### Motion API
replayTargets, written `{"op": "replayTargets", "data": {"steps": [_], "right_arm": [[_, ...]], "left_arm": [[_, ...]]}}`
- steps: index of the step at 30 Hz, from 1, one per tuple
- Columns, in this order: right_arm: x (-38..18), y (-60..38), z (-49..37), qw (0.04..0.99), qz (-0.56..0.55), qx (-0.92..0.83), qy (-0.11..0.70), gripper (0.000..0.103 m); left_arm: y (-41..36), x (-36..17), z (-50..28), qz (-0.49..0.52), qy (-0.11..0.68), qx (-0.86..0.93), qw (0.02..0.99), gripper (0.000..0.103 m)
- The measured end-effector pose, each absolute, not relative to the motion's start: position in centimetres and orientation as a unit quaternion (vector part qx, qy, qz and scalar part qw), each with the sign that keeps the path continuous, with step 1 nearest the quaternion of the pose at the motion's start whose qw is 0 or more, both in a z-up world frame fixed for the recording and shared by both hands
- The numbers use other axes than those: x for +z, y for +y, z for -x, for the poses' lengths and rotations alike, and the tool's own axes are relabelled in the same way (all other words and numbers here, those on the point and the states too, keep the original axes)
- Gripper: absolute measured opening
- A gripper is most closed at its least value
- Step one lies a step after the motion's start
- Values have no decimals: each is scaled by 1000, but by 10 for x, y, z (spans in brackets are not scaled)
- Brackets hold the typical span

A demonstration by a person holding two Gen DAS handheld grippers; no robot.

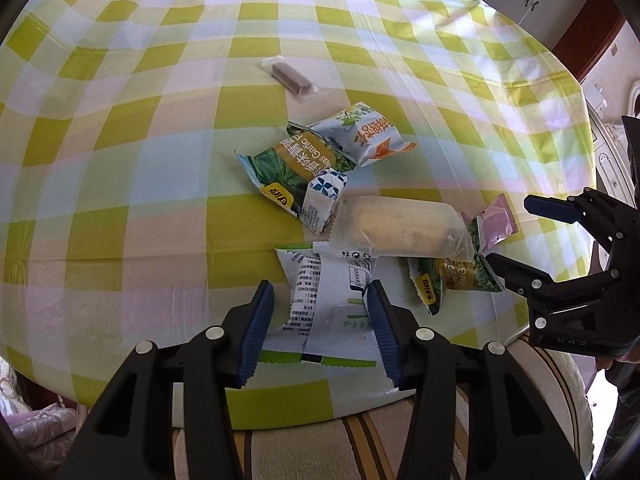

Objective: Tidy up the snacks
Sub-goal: 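Grasp the white-green snack bag with the left gripper while the right gripper grasps the pink bar, then carry the white-green bag and pink bar over the white box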

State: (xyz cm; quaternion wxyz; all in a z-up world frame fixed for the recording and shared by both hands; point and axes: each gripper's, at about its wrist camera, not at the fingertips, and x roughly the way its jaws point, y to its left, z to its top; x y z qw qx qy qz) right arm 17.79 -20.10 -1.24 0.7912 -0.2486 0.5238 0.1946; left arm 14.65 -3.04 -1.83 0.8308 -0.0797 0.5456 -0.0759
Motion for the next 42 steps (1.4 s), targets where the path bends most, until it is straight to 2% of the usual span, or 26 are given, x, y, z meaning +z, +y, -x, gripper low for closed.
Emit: {"op": "replayTargets", "data": {"steps": [1, 8, 17, 18, 19, 21, 26, 28, 30, 42], "right_arm": [[-14, -200, -180, 790, 250, 197, 524, 77], [-23, -193, -196, 786, 259, 199, 525, 77], [-26, -205, -212, 798, 175, 191, 543, 77], [-26, -206, -212, 799, 166, 194, 544, 75], [-26, -207, -211, 798, 154, 201, 547, 67], [-25, -208, -207, 800, 143, 203, 546, 60], [-24, -208, -201, 807, 132, 201, 540, 51], [-22, -209, -198, 807, 128, 200, 540, 32], [-22, -211, -196, 808, 121, 199, 542, 25], [-12, -231, -185, 821, 85, 184, 533, 22]], "left_arm": [[-29, -18, -147, 83, 544, -74, 831, 40], [-22, -19, -149, 104, 537, -78, 833, 39], [-13, -18, -149, 122, 529, -69, 837, 38], [-13, -18, -149, 123, 529, -68, 837, 37], [-12, -18, -149, 125, 528, -66, 837, 37], [-10, -18, -149, 128, 527, -64, 838, 37], [-9, -16, -147, 128, 523, -59, 841, 36], [-8, -15, -146, 128, 520, -55, 843, 35], [-8, -14, -146, 128, 518, -51, 844, 35], [-10, 3, -138, 112, 497, -35, 860, 35]]}}
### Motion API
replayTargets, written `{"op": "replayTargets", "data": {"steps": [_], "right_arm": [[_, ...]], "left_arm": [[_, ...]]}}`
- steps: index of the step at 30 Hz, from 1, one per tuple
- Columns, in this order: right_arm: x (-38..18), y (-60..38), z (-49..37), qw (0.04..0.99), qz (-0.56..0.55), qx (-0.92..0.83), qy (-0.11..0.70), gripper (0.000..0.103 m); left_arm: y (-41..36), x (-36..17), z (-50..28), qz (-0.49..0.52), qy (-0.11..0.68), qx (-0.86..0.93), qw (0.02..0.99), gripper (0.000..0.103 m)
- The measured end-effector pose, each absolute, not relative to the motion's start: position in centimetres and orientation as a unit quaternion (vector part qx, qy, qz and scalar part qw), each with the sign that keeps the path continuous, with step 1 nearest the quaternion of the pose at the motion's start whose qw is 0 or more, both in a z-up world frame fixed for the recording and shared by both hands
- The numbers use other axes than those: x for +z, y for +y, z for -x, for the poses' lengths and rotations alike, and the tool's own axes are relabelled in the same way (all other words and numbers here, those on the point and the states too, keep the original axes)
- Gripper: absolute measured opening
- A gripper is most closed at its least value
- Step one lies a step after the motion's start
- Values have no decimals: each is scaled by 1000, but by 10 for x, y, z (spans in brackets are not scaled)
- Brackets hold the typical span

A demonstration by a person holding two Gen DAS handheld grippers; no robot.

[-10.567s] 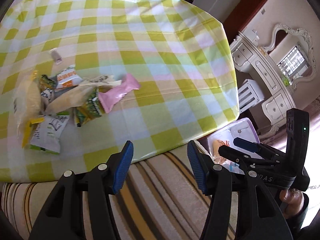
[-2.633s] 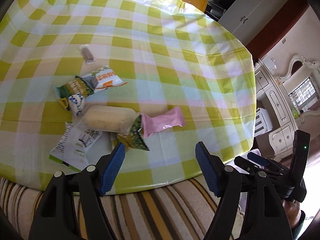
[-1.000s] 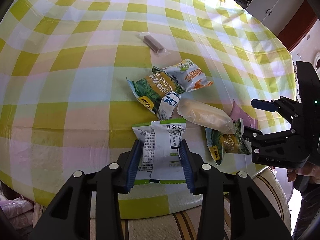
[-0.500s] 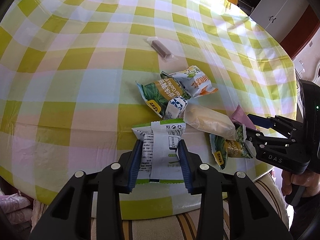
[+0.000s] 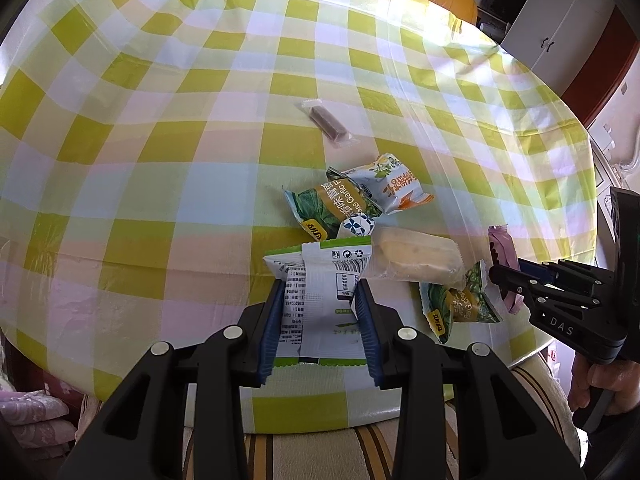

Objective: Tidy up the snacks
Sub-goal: 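Carry the white-green bag and pink bar over the white box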

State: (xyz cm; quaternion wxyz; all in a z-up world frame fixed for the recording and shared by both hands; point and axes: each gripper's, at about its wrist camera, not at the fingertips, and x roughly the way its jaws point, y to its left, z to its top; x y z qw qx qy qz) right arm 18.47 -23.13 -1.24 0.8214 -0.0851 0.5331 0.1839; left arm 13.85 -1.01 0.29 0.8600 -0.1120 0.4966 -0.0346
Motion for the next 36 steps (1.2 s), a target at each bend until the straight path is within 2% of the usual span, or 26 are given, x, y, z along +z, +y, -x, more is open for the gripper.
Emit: {"op": "replayTargets", "data": {"steps": [17, 36], "right_arm": [[9, -267, -157, 840, 50, 165, 515, 22], [13, -332, -123, 853, -1, 123, 507, 22]], "left_arm": [[-32, 31, -124, 94, 474, -44, 874, 35], [-119, 49, -122, 41, 470, -120, 874, 35]]}}
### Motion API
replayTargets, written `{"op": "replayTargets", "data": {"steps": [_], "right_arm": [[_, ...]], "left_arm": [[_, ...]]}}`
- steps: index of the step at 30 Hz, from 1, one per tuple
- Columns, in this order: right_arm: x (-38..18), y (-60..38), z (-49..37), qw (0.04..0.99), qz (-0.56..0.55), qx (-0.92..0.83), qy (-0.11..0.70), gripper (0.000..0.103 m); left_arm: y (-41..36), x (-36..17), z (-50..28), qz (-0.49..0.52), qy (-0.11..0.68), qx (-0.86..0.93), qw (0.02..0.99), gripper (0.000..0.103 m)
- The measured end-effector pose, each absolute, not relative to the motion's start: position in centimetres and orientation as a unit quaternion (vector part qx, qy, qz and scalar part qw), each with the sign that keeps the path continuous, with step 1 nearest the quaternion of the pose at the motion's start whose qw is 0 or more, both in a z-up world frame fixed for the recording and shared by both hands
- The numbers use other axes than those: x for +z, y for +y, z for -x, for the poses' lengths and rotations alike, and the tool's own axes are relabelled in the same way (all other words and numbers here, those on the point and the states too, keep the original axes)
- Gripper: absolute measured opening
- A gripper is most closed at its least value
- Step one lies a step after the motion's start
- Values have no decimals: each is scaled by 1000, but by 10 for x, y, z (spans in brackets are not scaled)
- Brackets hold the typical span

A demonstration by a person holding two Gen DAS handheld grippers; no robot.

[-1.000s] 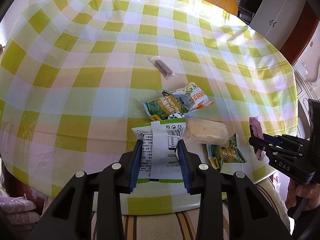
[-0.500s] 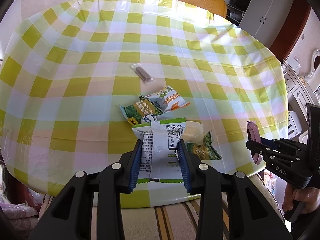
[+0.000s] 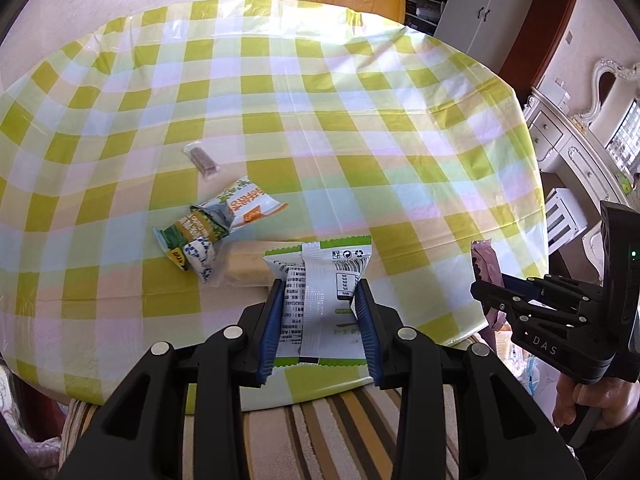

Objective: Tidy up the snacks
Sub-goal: 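Carry the white-green bag and pink bar over the white box, then open both grippers to drop both snacks into the box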

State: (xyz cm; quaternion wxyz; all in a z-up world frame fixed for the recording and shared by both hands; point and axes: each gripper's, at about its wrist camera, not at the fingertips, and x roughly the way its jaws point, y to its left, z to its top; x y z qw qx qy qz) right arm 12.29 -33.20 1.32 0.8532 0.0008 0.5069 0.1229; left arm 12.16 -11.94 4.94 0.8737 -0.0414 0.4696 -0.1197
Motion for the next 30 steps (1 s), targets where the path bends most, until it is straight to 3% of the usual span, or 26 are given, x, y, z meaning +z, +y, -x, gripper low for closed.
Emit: {"op": "replayTargets", "data": {"steps": [30], "right_arm": [[-14, -546, -49, 854, -123, -72, 500, 22]], "left_arm": [[-384, 18, -106, -115, 494, -347, 789, 35]]}}
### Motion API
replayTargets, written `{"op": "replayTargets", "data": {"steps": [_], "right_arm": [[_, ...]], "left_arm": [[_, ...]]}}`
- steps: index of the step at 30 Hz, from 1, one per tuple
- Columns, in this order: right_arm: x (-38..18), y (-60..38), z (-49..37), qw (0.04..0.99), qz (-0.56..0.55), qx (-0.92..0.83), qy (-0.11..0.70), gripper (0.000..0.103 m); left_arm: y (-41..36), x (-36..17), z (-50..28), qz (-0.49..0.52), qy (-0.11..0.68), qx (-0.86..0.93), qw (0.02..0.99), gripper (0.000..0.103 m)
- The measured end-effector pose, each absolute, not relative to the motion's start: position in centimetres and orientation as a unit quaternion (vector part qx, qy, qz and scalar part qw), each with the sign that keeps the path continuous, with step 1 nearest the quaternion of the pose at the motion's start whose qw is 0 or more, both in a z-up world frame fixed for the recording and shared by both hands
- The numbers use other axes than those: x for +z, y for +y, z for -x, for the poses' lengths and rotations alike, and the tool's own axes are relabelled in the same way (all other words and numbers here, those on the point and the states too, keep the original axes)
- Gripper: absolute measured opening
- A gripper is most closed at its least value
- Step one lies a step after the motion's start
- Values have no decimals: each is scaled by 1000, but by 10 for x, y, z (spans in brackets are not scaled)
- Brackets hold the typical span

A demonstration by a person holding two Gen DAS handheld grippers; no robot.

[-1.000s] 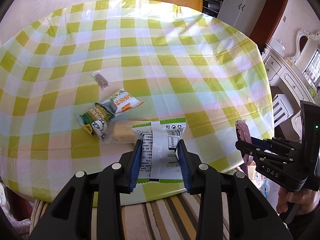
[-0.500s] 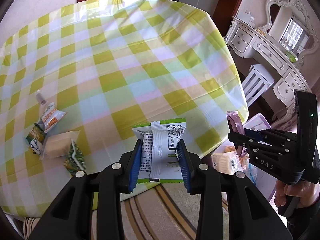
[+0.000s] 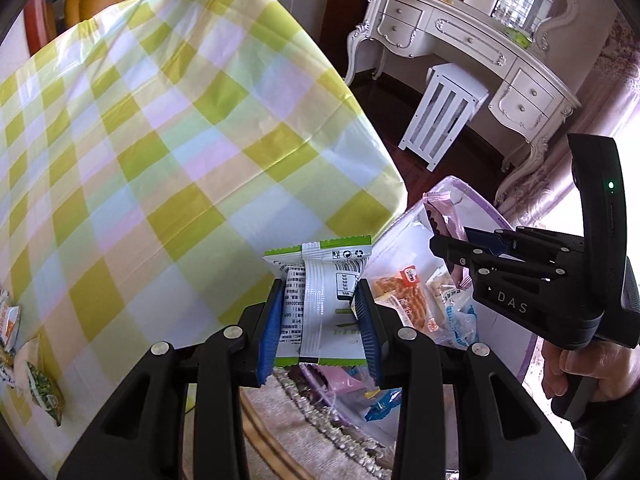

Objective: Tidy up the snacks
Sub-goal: 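Open both grippers to drop both snacks into the box, then move both tools back toward the table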

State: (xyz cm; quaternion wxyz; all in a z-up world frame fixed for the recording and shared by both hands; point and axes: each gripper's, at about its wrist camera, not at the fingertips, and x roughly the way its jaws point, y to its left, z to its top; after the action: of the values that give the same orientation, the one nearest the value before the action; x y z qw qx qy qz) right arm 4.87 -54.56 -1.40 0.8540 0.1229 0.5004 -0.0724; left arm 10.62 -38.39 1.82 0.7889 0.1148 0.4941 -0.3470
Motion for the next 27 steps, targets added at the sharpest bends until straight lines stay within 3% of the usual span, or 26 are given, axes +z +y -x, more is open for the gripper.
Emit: {"op": "replayTargets", "data": {"steps": [13, 15, 17, 19, 23, 27], "right_arm": [[-13, -600, -29, 854, -170, -128, 475, 24], [-12, -602, -28, 853, -175, -130, 474, 28], [-10, -604, -27, 854, -180, -135, 468, 36], [-7, -606, -26, 855, -183, -141, 463, 47], [-1, -608, -24, 858, -181, -157, 454, 48], [7, -605, -24, 864, -177, -158, 445, 48]], "left_arm": [[-463, 0, -95, -143, 489, -446, 736, 36], [-466, -3, -99, -137, 494, -440, 737, 41], [-463, -3, -104, -124, 496, -435, 741, 56], [-459, -1, -106, -115, 493, -430, 747, 63], [-446, 5, -114, -93, 489, -416, 761, 70], [-431, 9, -122, -67, 490, -399, 772, 70]]}}
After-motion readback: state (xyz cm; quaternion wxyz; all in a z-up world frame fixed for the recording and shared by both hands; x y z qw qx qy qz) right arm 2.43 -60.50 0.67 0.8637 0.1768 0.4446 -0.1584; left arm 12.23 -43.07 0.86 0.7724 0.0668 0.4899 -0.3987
